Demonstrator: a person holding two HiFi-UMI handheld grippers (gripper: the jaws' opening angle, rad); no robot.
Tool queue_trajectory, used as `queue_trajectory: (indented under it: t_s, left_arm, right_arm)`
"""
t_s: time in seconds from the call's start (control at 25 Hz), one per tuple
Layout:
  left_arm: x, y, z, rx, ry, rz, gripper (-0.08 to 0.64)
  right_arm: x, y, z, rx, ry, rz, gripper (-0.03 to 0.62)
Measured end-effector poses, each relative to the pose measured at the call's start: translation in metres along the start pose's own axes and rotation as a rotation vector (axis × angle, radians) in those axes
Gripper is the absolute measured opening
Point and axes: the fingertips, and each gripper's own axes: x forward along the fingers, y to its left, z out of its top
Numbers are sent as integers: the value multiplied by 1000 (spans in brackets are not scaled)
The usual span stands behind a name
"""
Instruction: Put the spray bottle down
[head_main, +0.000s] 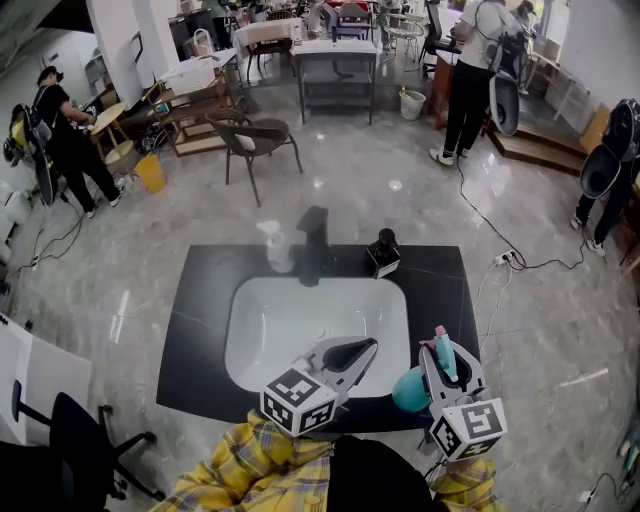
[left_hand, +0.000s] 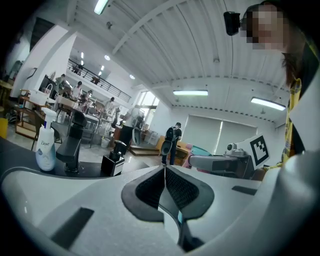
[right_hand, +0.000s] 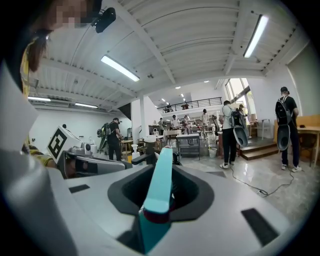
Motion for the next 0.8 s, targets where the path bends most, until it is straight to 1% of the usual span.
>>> queue_trajectory:
  t_s: [0.12, 0.32, 0.52, 0.8]
  left_arm:
    - [15, 5, 3, 6, -2, 11, 8]
    - [39, 11, 2, -17, -8, 16, 8]
    - [62, 14, 1, -6, 6, 11, 8]
    - [87, 19, -2, 10, 16, 8, 8]
  right_arm:
    - [9, -17, 3, 6, -7, 6, 94]
    - [20, -43, 3, 5, -13, 6, 94]
    - [30, -67, 4, 12, -14, 3, 94]
    - [47, -97, 3, -12, -27, -13, 94]
